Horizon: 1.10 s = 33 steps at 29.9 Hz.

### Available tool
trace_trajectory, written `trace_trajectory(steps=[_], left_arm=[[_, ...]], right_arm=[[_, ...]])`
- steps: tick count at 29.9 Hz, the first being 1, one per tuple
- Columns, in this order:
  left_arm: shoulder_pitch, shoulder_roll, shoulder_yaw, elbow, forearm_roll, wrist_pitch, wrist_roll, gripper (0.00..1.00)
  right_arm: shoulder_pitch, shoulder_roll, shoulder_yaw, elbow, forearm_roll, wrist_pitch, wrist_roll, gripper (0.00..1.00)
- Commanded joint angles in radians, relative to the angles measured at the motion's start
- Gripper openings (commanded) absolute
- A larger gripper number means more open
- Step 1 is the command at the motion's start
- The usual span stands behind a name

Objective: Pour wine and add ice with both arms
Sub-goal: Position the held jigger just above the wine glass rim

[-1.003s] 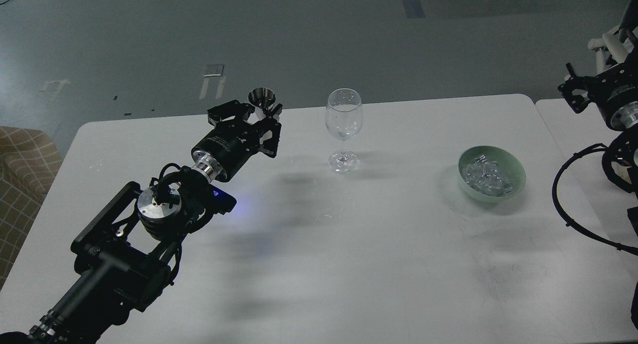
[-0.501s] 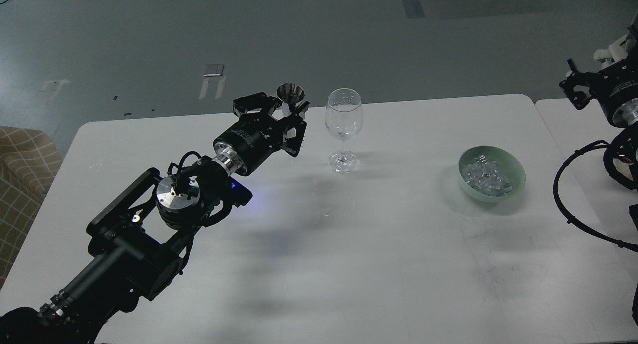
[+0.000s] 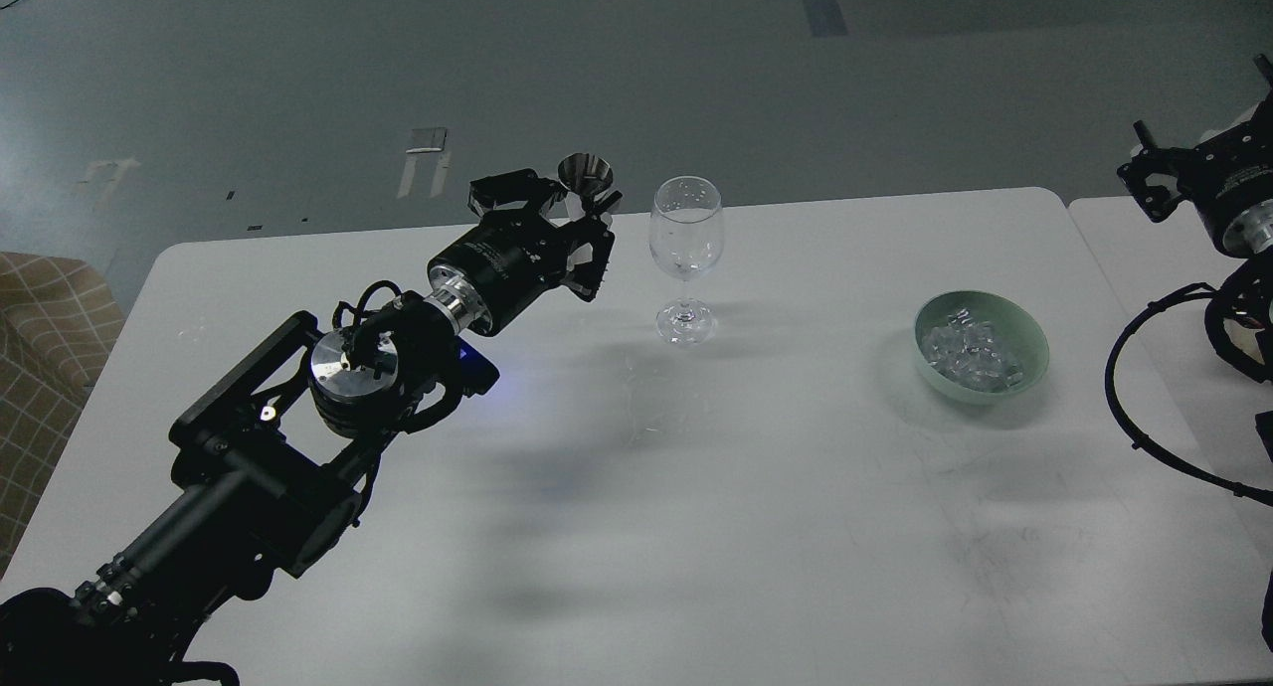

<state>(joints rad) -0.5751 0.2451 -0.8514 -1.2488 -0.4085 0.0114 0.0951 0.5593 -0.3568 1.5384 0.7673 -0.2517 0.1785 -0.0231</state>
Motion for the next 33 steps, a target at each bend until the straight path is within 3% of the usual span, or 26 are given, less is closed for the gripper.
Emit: trace_trajectory(steps=[1,33], left_arm=[[0.000,-0.004,0.000,0.000,0.005,0.018,0.003,0.38],[-0.040,-0.004,0.000,-0.003,0.007,0.078,0.015,0.37]], right_arm=[[0.002,-0.002,0.000,0.000,0.000,0.001,0.000,1.00],[-0.007,0.004,0.000,0.001,0.000,0.006,0.000,1.00]])
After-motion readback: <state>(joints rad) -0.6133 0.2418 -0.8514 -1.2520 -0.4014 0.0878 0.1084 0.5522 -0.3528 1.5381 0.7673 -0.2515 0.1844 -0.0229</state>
